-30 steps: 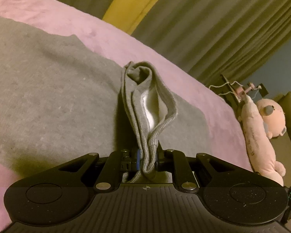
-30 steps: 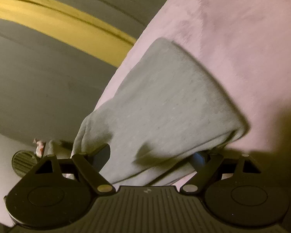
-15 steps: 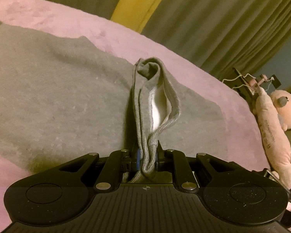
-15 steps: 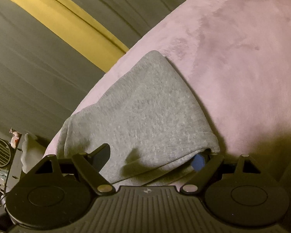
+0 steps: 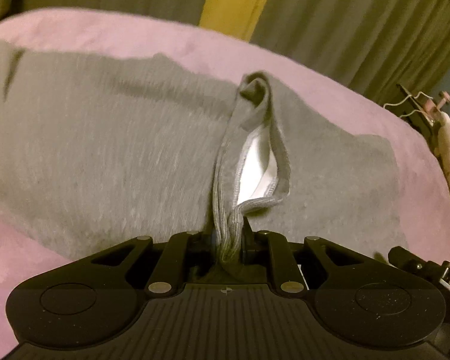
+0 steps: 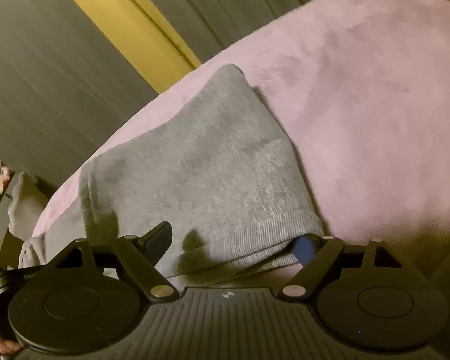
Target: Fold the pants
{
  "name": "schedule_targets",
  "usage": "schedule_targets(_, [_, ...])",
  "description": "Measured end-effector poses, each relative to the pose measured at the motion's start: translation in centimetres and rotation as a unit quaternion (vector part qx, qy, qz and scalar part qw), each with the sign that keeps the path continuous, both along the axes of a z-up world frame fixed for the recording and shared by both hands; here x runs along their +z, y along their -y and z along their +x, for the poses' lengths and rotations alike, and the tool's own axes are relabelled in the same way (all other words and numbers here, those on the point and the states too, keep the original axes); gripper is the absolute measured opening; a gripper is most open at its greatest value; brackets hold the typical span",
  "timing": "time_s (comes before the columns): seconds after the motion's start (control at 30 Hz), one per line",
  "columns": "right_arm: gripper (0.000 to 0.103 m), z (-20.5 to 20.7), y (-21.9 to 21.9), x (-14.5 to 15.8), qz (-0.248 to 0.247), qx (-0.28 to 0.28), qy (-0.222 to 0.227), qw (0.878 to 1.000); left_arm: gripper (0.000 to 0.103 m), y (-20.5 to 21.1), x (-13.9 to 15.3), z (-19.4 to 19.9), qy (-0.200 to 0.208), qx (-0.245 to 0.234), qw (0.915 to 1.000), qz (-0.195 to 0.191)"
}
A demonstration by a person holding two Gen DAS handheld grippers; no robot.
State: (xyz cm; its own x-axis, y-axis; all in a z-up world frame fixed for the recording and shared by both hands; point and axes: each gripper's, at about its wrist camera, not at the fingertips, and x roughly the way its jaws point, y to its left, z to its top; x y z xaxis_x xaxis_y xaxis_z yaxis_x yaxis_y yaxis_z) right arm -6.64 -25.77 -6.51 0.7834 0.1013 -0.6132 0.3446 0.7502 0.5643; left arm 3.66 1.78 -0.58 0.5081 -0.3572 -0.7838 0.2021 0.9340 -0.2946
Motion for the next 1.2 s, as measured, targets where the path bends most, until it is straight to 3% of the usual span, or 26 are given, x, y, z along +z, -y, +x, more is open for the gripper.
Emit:
schedule_targets(0.1, [0.084, -0.4, -0.2, 0.0, -0.020, 0.008, 0.010, 1.000, 0.018, 0.5, -0.4, 0.1, 0.004, 0.000, 0.9995, 0.032])
schedule_targets(0.17, [0.083, 0.0, -0.4, -0.6, -0.032, 0.019, -0.016, 0.999, 0.019, 0.5, -0.7, 0.4, -0.007, 0.005, 0.9995, 0.031])
schedule_targets(0.33, [0.086, 0.7, -1.7, -0.4, -0.080, 0.038, -0.023, 0.996, 0.022, 0.2, -0.7, 0.5, -0.004, 0.005, 0.9993, 0.038])
schedule_targets(0.43, [0.086, 0.7, -1.3, -0.6, -0.070, 0.036, -0.022, 0.997, 0.036, -0.3, -0.5, 0.7, -0.006, 0.023, 0.9989, 0.042])
schedule_targets(0.47, [0.086, 0.7, -1.2, -0.6, -0.069, 0.036, -0.021, 0.997, 0.046, -0.6, -0.5, 0.7, -0.007, 0.035, 0.9983, 0.045])
schedule_targets(0.53, [0.087, 0.8, -1.3, -0.6, -0.071, 0.038, -0.021, 0.997, 0.057, -1.3, -0.2, 0.5, -0.004, 0.052, 0.9975, 0.048])
schedule_targets(0.6, [0.089, 1.0, -1.8, -0.4, -0.075, 0.041, -0.023, 0.996, 0.070, -1.7, 0.5, 0.1, 0.015, 0.077, 0.9943, 0.072])
schedule_targets(0.73, [0.092, 1.2, -2.2, -0.3, -0.079, 0.049, -0.026, 0.995, 0.077, -2.7, 2.1, -0.3, 0.077, 0.137, 0.9801, 0.122])
schedule_targets(0.8, [0.094, 1.1, -2.4, -0.1, -0.078, 0.053, -0.033, 0.995, 0.085, -3.4, 2.7, -0.2, 0.092, 0.155, 0.9760, 0.122])
schedule_targets(0.9, [0.095, 0.6, -2.6, 0.7, -0.065, 0.067, -0.040, 0.995, 0.086, -4.1, 2.8, 0.2, 0.089, 0.161, 0.9771, 0.107])
schedule_targets(1.03, [0.095, -0.3, -2.8, 2.6, -0.041, 0.110, -0.010, 0.993, 0.086, -3.7, 2.3, 1.0, 0.071, 0.142, 0.9826, 0.096])
schedule_targets(1.2, [0.095, 0.5, -3.5, 5.6, -0.087, 0.121, 0.045, 0.988, 0.089, -2.2, 1.5, 1.2, 0.069, 0.093, 0.9883, 0.099])
